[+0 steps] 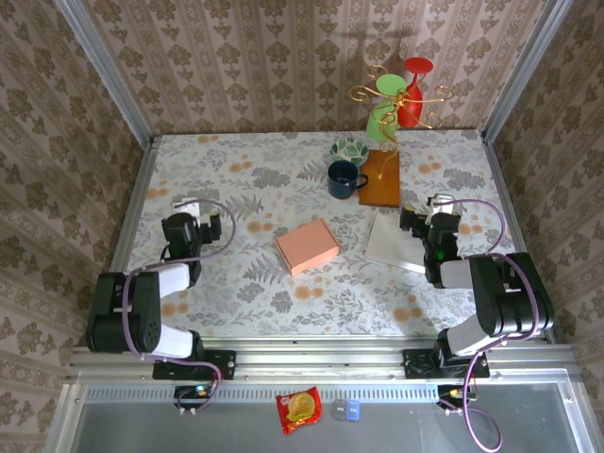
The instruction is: Fold the paper box
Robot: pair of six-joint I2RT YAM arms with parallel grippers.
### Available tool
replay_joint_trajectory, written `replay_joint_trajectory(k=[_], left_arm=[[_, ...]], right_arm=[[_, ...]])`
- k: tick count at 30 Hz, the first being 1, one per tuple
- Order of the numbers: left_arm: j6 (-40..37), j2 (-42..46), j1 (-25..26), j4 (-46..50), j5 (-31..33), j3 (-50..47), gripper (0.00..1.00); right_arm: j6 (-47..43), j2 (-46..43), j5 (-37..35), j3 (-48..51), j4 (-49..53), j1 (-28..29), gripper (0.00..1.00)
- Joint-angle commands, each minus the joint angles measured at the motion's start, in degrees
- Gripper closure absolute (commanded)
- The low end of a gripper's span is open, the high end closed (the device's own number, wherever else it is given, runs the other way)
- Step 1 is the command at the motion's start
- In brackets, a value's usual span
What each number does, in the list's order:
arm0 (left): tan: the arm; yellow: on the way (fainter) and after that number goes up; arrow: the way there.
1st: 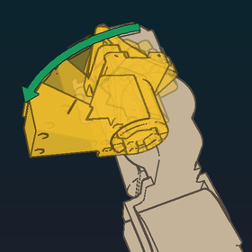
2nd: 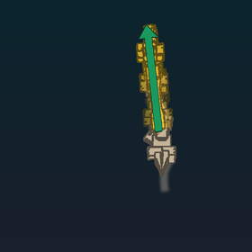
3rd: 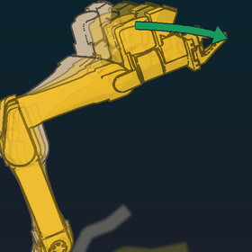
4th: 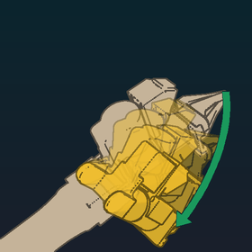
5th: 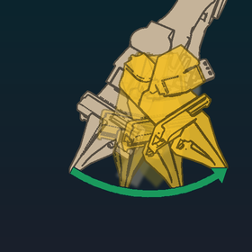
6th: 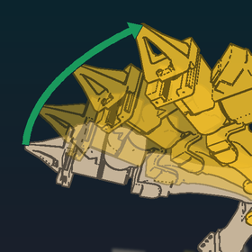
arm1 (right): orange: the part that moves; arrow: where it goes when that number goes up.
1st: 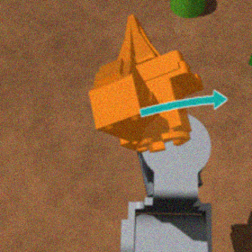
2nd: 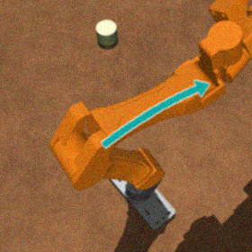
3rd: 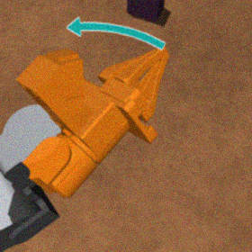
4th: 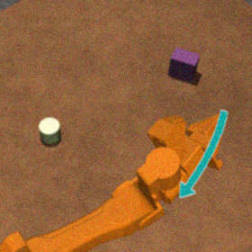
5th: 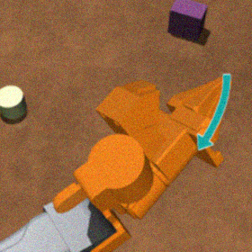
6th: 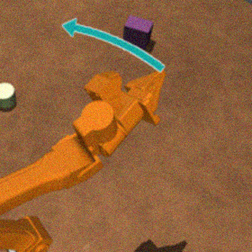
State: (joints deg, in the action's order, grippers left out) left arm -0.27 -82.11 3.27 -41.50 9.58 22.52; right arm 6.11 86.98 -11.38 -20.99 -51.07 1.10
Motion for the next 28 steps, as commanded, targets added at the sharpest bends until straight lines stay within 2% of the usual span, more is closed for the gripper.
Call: replay_joint_trajectory(k=[1,2,4,6,8,28], left_arm=[[-1.83,-7.11,-0.76,-19.95,-0.15,-5.06,0.00],[-2.44,-9.11,-1.06,-26.98,0.24,-6.73,0.00],[-0.06,-6.29,-1.47,-21.41,0.66,-6.58,0.00],[-0.98,-7.62,-1.81,-20.89,0.17,-4.65,0.00],[-0.60,-7.04,-1.91,-13.12,-0.29,-1.43,0.00],[-1.45,-7.21,-1.42,-16.91,0.11,-2.98,0.00]], right_arm=[[-0.93,0.38,-2.50,0.30,-2.39,0.47,0.00],[-1.01,0.40,-2.78,0.25,-2.35,0.56,0.00],[-1.15,0.55,-3.28,0.01,-2.07,0.83,0.00],[-1.17,0.48,-3.35,0.03,-2.06,0.86,0.00],[-1.54,0.64,-4.34,-0.92,-0.52,1.45,0.00],[-1.89,0.65,-4.61,-0.59,-1.27,1.80,0.00]])
